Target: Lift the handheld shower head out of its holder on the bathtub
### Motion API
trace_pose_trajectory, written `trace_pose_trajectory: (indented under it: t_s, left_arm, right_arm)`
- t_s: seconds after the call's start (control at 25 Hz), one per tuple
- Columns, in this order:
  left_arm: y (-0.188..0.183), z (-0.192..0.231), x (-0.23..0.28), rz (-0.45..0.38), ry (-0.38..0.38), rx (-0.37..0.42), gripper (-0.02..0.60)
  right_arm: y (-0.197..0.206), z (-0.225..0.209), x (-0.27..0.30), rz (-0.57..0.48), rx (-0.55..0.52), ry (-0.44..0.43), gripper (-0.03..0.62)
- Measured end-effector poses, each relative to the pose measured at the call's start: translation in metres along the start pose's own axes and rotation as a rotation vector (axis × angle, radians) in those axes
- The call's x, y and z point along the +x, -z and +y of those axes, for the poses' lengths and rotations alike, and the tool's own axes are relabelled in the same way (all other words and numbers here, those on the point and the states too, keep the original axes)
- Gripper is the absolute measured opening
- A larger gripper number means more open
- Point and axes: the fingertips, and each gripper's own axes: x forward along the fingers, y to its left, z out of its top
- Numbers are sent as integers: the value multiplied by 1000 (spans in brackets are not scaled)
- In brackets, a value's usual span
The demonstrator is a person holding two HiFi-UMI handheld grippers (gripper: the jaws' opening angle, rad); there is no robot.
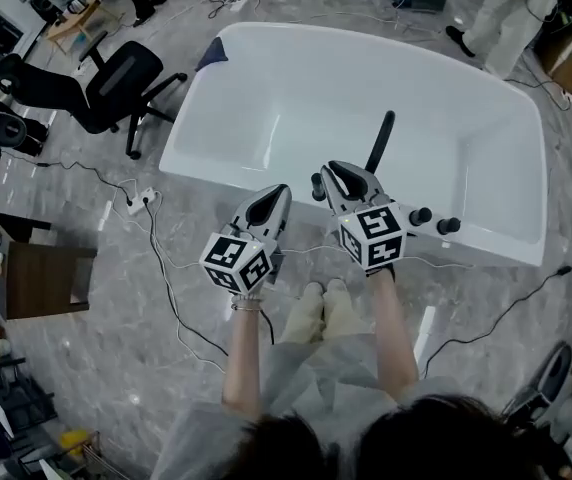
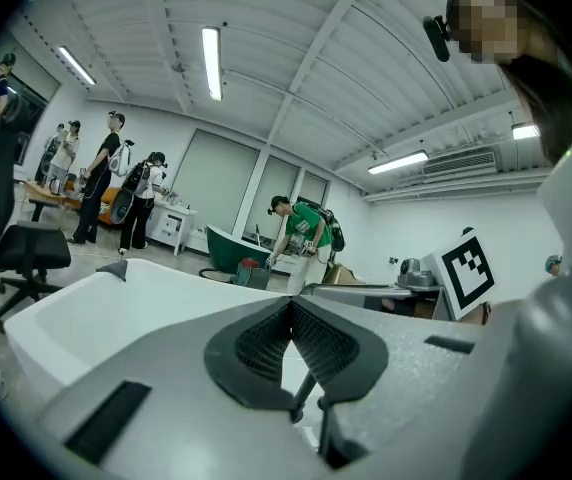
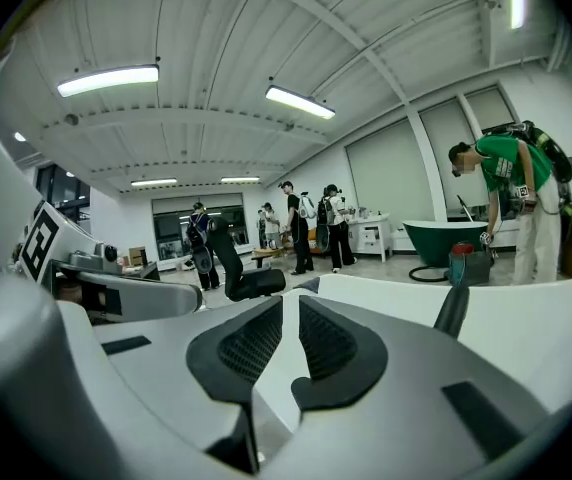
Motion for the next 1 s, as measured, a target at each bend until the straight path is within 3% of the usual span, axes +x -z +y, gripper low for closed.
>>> trace_pose_trajectory:
  t_s: [0.64,1.0]
  left_arm:
    - [78,44,41,57,17,-75,5]
    - [120,62,53,96,44,-91,5]
  right_arm:
    - [104,-19,61,117,38,-43,142]
    - [159,-31,85,168,54,-4,169]
